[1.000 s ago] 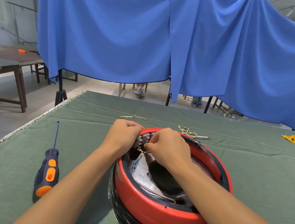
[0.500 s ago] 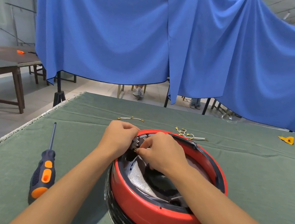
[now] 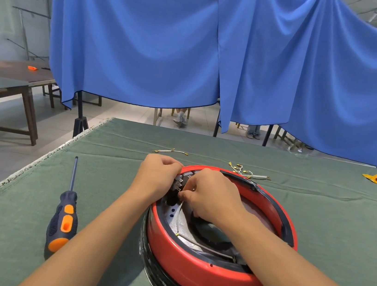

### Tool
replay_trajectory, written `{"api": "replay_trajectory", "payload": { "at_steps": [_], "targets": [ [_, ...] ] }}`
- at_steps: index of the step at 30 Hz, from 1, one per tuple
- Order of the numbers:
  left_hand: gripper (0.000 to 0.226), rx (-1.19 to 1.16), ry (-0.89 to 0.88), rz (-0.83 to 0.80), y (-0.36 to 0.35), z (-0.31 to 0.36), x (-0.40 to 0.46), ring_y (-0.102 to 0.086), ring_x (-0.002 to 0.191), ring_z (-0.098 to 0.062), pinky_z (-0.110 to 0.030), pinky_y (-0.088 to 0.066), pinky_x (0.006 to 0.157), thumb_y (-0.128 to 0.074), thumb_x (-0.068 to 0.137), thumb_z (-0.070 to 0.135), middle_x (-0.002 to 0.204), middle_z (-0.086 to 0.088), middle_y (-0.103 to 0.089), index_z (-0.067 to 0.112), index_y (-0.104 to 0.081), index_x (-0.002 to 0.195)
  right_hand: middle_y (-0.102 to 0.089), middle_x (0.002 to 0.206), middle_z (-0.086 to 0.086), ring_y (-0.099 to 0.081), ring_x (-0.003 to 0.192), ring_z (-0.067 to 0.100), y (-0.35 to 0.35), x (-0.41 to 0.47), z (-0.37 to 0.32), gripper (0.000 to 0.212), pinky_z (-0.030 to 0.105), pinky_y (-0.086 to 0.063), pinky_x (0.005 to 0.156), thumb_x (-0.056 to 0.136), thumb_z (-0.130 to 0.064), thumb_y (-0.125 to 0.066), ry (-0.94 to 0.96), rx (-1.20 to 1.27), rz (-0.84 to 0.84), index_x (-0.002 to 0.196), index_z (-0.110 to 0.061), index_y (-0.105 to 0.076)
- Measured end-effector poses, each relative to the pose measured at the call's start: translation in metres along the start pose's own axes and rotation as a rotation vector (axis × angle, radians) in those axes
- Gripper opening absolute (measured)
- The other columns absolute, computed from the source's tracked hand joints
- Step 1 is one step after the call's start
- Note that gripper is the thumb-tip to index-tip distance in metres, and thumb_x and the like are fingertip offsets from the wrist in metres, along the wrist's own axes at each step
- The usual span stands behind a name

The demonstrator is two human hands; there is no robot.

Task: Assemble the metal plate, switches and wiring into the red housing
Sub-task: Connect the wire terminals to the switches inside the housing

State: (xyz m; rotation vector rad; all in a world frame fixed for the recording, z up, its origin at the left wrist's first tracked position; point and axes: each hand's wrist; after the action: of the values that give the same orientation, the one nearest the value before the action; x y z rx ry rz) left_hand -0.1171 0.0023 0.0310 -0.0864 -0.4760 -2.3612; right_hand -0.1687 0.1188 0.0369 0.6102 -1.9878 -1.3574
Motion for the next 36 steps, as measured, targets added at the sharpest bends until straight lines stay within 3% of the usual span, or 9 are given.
{"api": "replay_trajectory", "payload": {
  "at_steps": [6, 24, 28, 33, 36],
  "targets": [
    [0.020, 0.000, 0.001, -0.002, -0.0014, 0.0000, 0.0014, -0.056, 0.065, -0.018, -0.040, -0.053, 0.074, -0.054, 0.081, 0.005, 0.081, -0.023, -0.070, 0.000, -0.073, 0.078, -0.070, 0.095, 0.007, -0.062, 0.095, 0.030, -0.0042, 0.0011, -0.0020, 0.022, 0.031, -0.040, 0.070, 0.090, -0.034, -0.059, 0.031, -0.058, 0.050, 0.094, -0.016, -0.071],
    [0.022, -0.002, -0.017, -0.009, -0.0018, -0.0003, 0.0015, -0.057, 0.068, -0.022, -0.043, -0.053, 0.075, -0.052, 0.081, 0.003, 0.084, -0.028, -0.069, -0.006, -0.071, 0.081, -0.069, 0.096, 0.007, -0.061, 0.095, 0.029, -0.0055, 0.0021, -0.0025, 0.025, 0.030, -0.039, 0.069, 0.090, -0.039, -0.059, 0.028, -0.097, 0.070, 0.097, -0.017, -0.070],
    [0.021, -0.006, -0.013, -0.010, -0.0016, -0.0014, 0.0023, -0.060, 0.069, -0.026, -0.044, -0.053, 0.078, -0.053, 0.081, 0.004, 0.083, -0.026, -0.070, -0.005, -0.072, 0.081, -0.069, 0.092, 0.005, -0.062, 0.092, 0.028, -0.0041, 0.0019, -0.0016, 0.024, 0.030, -0.039, 0.068, 0.089, -0.038, -0.059, 0.024, -0.067, 0.034, 0.092, -0.018, -0.071],
    [0.022, -0.012, -0.007, -0.014, -0.0020, -0.0016, 0.0019, -0.059, 0.065, -0.023, -0.043, -0.054, 0.075, -0.052, 0.080, 0.004, 0.081, -0.027, -0.069, -0.006, -0.071, 0.079, -0.071, 0.073, 0.003, -0.065, 0.084, 0.023, 0.0006, -0.0018, 0.0015, 0.020, 0.033, -0.052, 0.075, 0.087, -0.026, -0.054, 0.005, 0.018, -0.046, 0.086, -0.016, -0.071],
    [0.021, -0.014, -0.005, -0.016, -0.0018, -0.0015, 0.0021, -0.059, 0.065, -0.023, -0.043, -0.054, 0.074, -0.052, 0.079, 0.005, 0.081, -0.026, -0.069, -0.005, -0.071, 0.079, -0.071, 0.071, 0.004, -0.065, 0.083, 0.023, 0.0015, -0.0019, 0.0020, 0.019, 0.036, -0.054, 0.077, 0.088, -0.024, -0.054, -0.011, 0.040, -0.055, 0.086, -0.017, -0.072]
  ]
}}
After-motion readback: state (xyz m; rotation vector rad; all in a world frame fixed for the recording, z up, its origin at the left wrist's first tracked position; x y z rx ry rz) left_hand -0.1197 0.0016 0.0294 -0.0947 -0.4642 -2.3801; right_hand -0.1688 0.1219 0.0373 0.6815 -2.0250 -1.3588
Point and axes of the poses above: each hand's wrist, its own x-axis towards the middle knuckle, its own y-axis out of the back of the hand, z = x × y
